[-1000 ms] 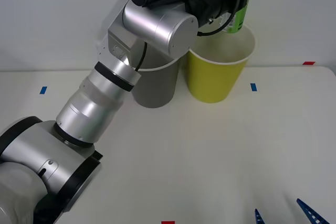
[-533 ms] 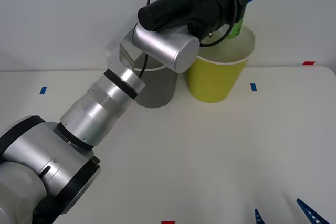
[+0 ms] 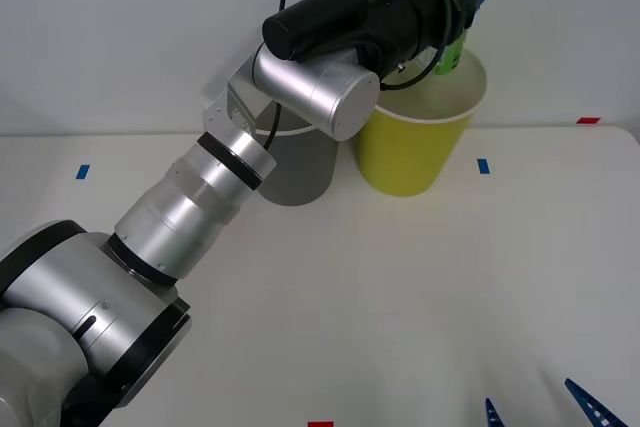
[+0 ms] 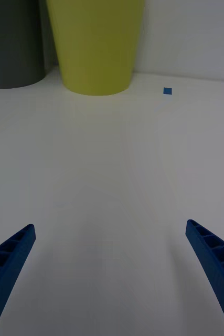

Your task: Put cans in the gray bin and PET bottles in the light green bin.

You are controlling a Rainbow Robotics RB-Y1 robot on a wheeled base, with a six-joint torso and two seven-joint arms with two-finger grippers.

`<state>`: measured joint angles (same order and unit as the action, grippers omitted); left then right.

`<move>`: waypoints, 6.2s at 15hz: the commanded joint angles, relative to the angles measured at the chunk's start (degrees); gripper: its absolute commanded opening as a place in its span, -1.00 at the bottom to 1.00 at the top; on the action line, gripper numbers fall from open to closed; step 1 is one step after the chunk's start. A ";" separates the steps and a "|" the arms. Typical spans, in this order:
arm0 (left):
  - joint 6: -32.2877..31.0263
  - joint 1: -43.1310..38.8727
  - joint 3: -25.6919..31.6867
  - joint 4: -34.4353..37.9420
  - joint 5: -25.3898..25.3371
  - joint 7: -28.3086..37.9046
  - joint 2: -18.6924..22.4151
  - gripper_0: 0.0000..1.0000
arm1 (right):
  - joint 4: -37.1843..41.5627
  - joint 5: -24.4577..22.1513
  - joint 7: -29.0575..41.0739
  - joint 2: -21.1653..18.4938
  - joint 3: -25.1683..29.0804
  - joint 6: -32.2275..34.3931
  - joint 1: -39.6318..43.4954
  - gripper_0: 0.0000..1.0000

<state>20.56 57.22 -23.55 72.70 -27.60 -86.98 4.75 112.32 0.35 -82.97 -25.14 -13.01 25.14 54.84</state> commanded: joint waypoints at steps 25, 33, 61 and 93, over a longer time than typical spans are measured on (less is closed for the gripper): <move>14.16 -55.02 16.78 64.76 -3.43 -1.79 27.15 1.00 | 0.00 0.00 0.00 0.00 0.00 0.00 0.00 1.00; -1.84 -77.43 18.54 64.85 -2.20 -3.29 25.04 1.00 | 0.00 0.00 0.00 0.00 0.00 0.00 0.00 1.00; -45.52 -115.31 5.44 39.54 15.29 3.22 25.83 1.00 | 0.00 0.00 0.00 0.00 0.00 0.00 0.00 1.00; -45.61 -116.45 5.00 39.28 15.56 2.52 25.22 1.00 | 0.00 0.00 0.00 0.00 0.00 0.00 0.00 1.00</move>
<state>-25.06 -59.24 -18.54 111.97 -12.03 -84.46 29.97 112.32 0.35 -82.97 -25.14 -13.01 25.14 54.84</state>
